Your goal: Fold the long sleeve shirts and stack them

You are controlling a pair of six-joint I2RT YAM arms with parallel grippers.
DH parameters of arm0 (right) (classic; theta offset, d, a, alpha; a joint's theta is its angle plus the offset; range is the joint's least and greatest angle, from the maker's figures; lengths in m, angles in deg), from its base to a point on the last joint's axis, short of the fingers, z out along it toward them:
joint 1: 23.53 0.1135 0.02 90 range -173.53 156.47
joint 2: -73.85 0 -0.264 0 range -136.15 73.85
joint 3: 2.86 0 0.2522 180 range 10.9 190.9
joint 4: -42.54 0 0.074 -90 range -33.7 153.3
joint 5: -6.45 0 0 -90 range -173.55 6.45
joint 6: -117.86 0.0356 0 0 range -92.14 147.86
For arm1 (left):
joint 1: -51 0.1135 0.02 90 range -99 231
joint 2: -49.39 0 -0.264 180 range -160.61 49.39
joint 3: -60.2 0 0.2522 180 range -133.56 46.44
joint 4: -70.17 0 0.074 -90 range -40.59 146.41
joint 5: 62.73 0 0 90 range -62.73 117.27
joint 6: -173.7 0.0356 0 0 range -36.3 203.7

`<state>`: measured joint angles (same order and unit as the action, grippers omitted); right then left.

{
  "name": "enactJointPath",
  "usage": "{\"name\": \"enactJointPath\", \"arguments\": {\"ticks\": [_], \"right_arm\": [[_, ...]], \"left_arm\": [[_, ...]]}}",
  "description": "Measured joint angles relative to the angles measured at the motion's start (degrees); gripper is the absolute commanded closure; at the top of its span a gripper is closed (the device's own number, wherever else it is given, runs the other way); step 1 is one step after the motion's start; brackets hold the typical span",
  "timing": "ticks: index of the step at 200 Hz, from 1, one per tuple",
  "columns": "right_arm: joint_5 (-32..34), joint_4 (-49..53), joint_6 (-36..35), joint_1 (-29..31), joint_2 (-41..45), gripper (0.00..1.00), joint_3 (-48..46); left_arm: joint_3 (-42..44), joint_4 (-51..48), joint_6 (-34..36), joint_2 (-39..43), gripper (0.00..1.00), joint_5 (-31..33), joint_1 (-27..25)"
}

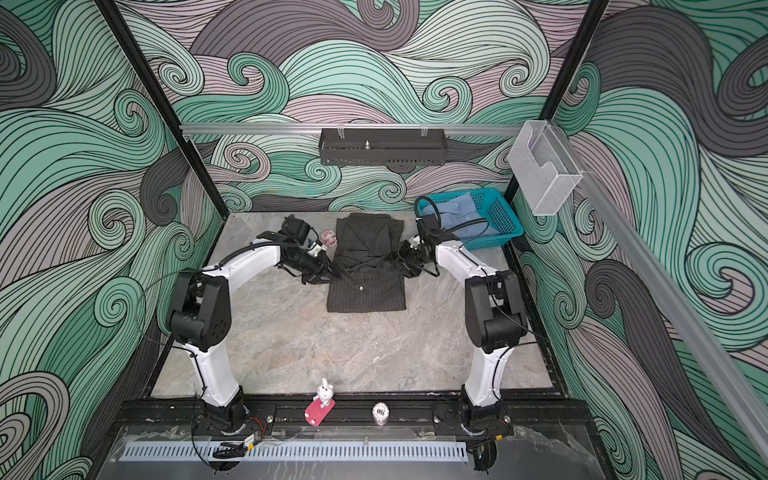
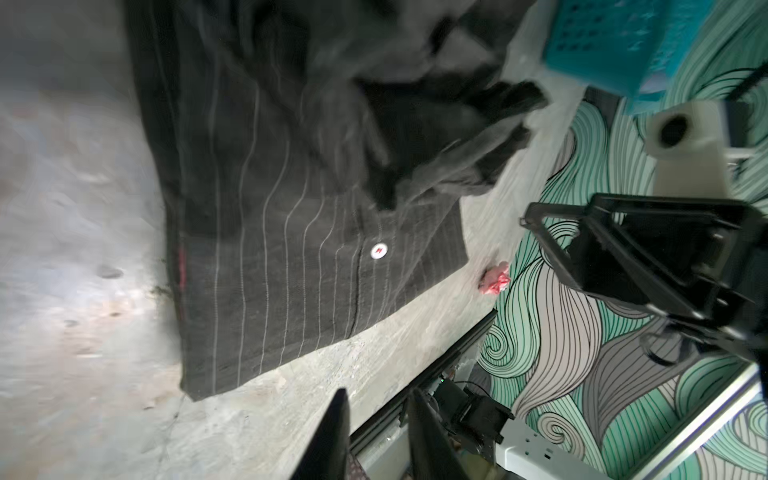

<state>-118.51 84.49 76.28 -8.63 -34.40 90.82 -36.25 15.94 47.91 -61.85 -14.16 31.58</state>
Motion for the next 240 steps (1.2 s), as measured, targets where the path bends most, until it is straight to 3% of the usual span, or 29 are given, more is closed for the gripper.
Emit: {"name": "enactJointPath", "arguments": {"ticks": [36,93,121,181,221,240], "right_arm": [[0.02,-0.04,-0.24,1.11,-2.40,0.51,0.00],[0.22,0.59,-0.72,1.16,-3.23,0.55,1.44],[0.68,2.43,-2.10,1.27,-5.40,0.62,6.34],[3.15,3.43,-3.52,1.38,-16.70,0.76,15.41],[7.58,5.05,-3.39,0.79,-21.18,0.79,17.44],[9.70,6.16,-3.52,0.39,-20.87,0.76,17.46]], "left_arm": [[-4.85,-0.07,0.22,-8.63,0.82,0.24,-1.62],[-35.89,-3.82,0.26,-25.31,0.81,1.46,0.11],[-45.79,-6.29,0.13,-30.60,0.81,1.64,0.63],[-46.90,-8.20,-1.53,-34.64,0.77,1.79,0.92],[-46.60,-9.01,-1.49,-33.42,0.62,2.01,1.46],[-41.70,-9.03,-0.63,-28.30,0.57,2.69,1.75]]}}
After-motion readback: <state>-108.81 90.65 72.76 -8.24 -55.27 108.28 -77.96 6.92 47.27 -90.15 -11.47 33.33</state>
